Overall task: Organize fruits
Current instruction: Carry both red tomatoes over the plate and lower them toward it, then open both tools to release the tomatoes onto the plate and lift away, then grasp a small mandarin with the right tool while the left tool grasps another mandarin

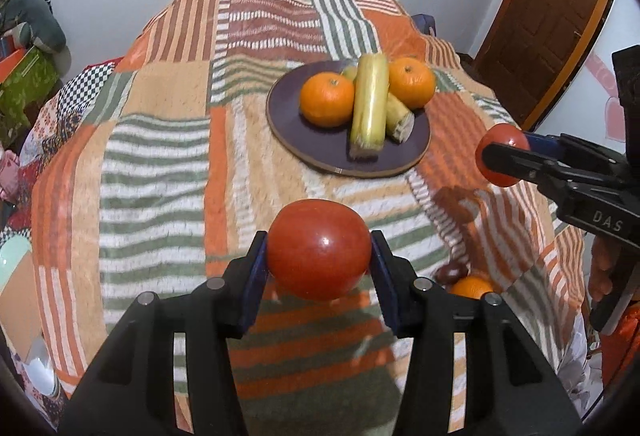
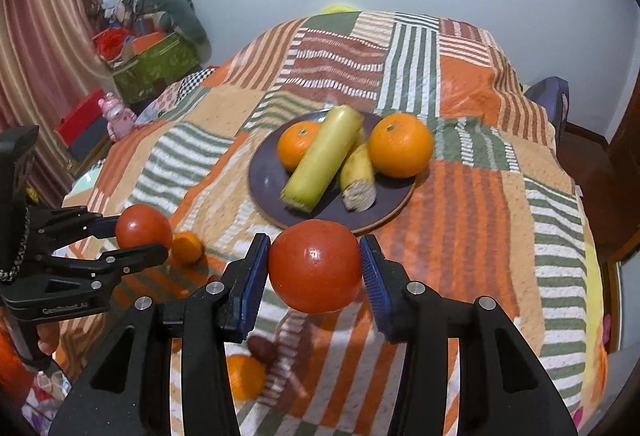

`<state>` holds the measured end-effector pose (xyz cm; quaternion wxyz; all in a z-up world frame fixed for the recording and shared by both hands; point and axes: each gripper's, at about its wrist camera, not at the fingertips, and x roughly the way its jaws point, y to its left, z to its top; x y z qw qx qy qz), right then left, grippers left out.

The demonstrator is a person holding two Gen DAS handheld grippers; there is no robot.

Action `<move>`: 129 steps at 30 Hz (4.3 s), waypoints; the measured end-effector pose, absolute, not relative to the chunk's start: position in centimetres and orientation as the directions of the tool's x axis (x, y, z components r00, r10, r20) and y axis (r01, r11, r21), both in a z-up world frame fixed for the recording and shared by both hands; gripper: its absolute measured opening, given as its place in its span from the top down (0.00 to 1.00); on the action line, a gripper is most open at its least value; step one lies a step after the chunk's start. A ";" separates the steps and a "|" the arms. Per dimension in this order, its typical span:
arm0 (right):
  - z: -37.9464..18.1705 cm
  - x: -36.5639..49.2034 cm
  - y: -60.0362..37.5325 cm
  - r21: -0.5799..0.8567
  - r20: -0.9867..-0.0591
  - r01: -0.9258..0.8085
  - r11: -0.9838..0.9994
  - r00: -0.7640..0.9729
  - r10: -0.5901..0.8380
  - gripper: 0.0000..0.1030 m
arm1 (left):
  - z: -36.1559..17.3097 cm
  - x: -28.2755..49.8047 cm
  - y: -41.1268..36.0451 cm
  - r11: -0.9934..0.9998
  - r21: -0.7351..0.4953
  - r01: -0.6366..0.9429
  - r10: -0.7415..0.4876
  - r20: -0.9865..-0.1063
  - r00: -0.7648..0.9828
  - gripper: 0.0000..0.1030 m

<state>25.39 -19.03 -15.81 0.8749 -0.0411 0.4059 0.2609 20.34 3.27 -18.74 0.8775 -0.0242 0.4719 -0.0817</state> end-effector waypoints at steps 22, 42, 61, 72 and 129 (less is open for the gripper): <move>-16.8 32.4 -18.4 0.155 -0.728 -0.502 0.851 0.524 0.442 0.59 | -20.4 31.1 1.9 0.981 -0.118 0.153 -0.181 -0.842 0.509 0.53; -15.9 41.8 -14.6 0.113 -0.721 -0.467 0.877 0.568 0.395 0.59 | -20.8 38.0 5.3 0.992 -0.091 0.086 -0.123 -0.836 0.534 0.53; -19.3 44.9 -13.4 0.099 -0.795 -0.463 0.881 0.496 0.350 0.57 | -23.0 42.5 4.1 0.995 -0.094 0.045 -0.104 -0.859 0.501 0.53; -18.8 43.4 -15.3 0.110 -0.797 -0.470 0.876 0.485 0.360 0.53 | -22.4 41.7 4.6 0.995 -0.095 0.037 -0.100 -0.851 0.515 0.42; -22.1 18.9 -17.1 0.243 -0.825 -0.500 0.831 0.344 0.448 0.63 | -21.4 14.4 5.1 0.992 -0.105 0.075 -0.129 -0.848 0.515 0.55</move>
